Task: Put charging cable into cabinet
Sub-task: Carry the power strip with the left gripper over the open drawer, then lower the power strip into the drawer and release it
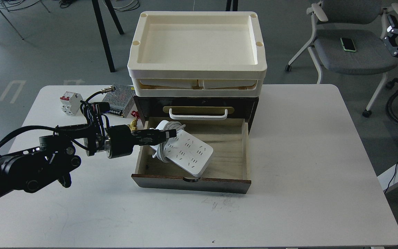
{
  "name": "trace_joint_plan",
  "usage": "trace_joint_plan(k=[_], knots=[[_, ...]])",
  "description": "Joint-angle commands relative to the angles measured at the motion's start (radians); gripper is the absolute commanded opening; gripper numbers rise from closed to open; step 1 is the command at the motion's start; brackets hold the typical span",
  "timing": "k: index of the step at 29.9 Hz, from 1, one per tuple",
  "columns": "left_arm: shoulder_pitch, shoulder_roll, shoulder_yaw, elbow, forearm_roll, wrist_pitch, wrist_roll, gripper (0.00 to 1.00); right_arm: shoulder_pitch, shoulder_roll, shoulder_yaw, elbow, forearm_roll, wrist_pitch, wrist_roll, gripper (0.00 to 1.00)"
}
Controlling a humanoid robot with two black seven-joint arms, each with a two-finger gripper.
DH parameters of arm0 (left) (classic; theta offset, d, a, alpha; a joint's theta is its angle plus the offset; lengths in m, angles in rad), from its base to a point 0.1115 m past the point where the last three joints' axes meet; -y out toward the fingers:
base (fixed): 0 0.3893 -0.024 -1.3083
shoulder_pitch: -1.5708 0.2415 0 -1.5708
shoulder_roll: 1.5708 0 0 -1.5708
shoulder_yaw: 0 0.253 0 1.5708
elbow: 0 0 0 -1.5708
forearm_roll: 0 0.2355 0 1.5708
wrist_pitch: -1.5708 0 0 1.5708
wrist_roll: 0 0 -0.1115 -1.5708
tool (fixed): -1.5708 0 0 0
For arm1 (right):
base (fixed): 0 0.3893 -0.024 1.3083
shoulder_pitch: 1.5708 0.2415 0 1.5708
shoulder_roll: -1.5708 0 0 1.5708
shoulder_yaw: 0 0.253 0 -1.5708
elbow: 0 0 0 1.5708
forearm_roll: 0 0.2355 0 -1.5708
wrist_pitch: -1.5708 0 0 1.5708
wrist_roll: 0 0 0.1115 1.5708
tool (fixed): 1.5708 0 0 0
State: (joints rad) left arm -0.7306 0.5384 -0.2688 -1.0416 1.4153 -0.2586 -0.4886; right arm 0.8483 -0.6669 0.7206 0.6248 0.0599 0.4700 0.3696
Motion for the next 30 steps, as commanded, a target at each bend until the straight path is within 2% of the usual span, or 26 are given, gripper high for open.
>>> trace_joint_plan(k=[1, 10, 13, 15, 21, 28, 30], knots=[[0.000, -0.038, -0.003, 0.055, -0.006, -0.030, 0.000, 0.00, -0.002, 0.000, -0.001, -0.002, 0.000, -0.001, 0.000, 1.00], [0.003, -0.152, 0.000, 0.232, -0.010, -0.051, 0.000, 0.01, -0.008, -0.002, 0.000, -0.011, 0.000, 0.001, 0.000, 1.00], [0.017, -0.152, 0.002, 0.241, -0.001, -0.051, 0.000, 0.17, -0.009, -0.007, 0.002, -0.022, 0.000, 0.001, 0.000, 1.00], [0.019, -0.152, 0.000, 0.241, -0.006, -0.053, 0.000, 0.32, -0.009, -0.007, 0.002, -0.023, 0.000, 0.001, 0.000, 1.00], [0.019, -0.152, -0.007, 0.227, -0.007, -0.054, 0.000, 0.57, -0.014, -0.007, 0.002, -0.023, 0.000, 0.002, 0.000, 1.00], [0.016, -0.152, -0.013, 0.221, -0.007, -0.054, 0.000, 0.68, -0.015, -0.007, 0.002, -0.024, 0.000, 0.001, 0.000, 1.00], [0.016, -0.140, -0.017, 0.184, -0.007, -0.054, 0.000, 0.70, -0.015, -0.007, 0.002, -0.024, 0.000, 0.001, 0.000, 1.00]])
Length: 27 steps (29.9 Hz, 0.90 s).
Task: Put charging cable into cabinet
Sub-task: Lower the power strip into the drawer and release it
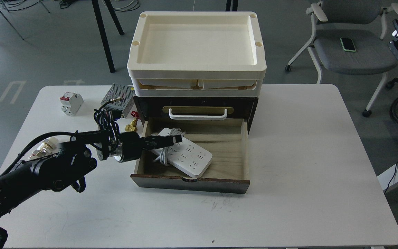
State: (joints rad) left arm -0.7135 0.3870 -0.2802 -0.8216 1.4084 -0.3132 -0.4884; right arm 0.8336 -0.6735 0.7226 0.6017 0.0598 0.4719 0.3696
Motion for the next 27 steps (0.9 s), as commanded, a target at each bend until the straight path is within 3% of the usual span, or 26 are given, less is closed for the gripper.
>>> trace_joint_plan(k=[1, 16, 21, 27], knots=[[-0.003, 0.015, -0.005, -0.053, -0.002, 0.000, 0.000, 0.70, -0.001, 0.000, 0.000, 0.000, 0.000, 0.001, 0.002, 1.00], [-0.006, 0.075, -0.063, -0.120, -0.003, 0.000, 0.000, 0.72, -0.008, 0.000, 0.000, -0.002, 0.000, -0.001, 0.002, 1.00], [0.008, 0.179, -0.148, -0.214, -0.029, -0.001, 0.000, 0.72, -0.008, 0.000, 0.008, -0.002, 0.000, -0.001, 0.002, 1.00], [0.085, 0.328, -0.266, -0.298, -0.334, -0.029, 0.000, 0.76, -0.011, -0.001, 0.008, 0.032, 0.002, 0.017, 0.017, 1.00]])
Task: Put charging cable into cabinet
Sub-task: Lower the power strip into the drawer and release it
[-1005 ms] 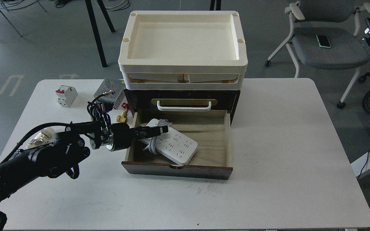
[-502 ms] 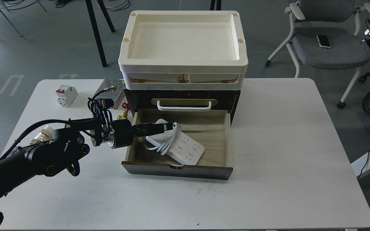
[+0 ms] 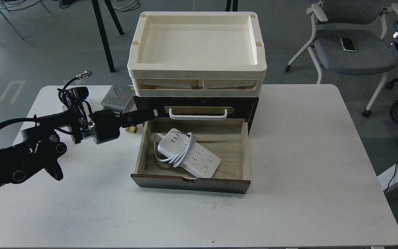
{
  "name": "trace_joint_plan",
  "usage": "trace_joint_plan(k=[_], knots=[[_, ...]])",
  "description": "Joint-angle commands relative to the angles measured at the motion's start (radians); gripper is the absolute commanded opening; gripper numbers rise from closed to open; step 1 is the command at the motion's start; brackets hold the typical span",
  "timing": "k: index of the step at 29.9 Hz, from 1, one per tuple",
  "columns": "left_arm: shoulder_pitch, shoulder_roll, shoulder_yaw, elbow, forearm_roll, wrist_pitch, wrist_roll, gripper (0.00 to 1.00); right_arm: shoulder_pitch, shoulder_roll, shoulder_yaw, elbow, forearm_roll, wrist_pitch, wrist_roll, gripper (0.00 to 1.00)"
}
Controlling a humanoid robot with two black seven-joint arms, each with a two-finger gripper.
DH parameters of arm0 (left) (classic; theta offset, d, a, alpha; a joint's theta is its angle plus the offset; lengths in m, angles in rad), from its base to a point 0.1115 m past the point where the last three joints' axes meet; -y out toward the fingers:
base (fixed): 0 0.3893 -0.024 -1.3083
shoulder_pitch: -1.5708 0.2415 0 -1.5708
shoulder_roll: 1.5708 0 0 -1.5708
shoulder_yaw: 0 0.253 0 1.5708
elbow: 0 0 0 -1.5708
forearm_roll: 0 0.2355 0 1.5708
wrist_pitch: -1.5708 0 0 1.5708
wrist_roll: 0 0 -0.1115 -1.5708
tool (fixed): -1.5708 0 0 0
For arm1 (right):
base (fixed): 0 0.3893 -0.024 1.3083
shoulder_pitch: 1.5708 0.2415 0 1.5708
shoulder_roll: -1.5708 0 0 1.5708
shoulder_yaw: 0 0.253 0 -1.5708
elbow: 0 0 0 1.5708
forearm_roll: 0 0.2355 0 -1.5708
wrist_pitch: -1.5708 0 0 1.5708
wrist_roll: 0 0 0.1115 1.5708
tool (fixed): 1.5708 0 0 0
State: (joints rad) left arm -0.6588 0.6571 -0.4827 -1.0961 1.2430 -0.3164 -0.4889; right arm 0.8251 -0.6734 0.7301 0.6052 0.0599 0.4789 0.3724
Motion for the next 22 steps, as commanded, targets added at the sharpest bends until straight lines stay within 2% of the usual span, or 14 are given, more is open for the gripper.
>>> trace_joint_plan(k=[1, 3, 8, 10, 15, 22], knots=[[0.034, 0.067, -0.089, -0.022, -0.262, -0.065, 0.000, 0.77, -0.004, -0.002, 0.002, 0.051, 0.001, 0.010, 0.028, 1.00], [0.034, 0.075, -0.141, -0.004, -0.441, -0.162, 0.000, 0.80, -0.004, -0.002, 0.009, 0.097, 0.000, 0.010, 0.048, 1.00], [0.022, 0.072, -0.331, 0.058, -0.738, -0.172, 0.000, 0.84, -0.008, 0.011, 0.031, 0.238, 0.000, 0.010, 0.062, 1.00], [0.018, 0.065, -0.407, 0.058, -0.792, -0.172, 0.000, 0.85, -0.015, 0.024, 0.054, 0.249, 0.001, 0.010, 0.106, 1.00], [0.002, 0.052, -0.424, 0.087, -0.841, -0.172, 0.000, 0.86, -0.027, 0.116, 0.051, 0.246, -0.003, 0.010, 0.116, 1.00], [-0.002, -0.033, -0.439, 0.220, -0.850, -0.172, 0.000, 0.87, -0.031, 0.121, 0.080, 0.252, 0.000, 0.010, 0.116, 1.00]])
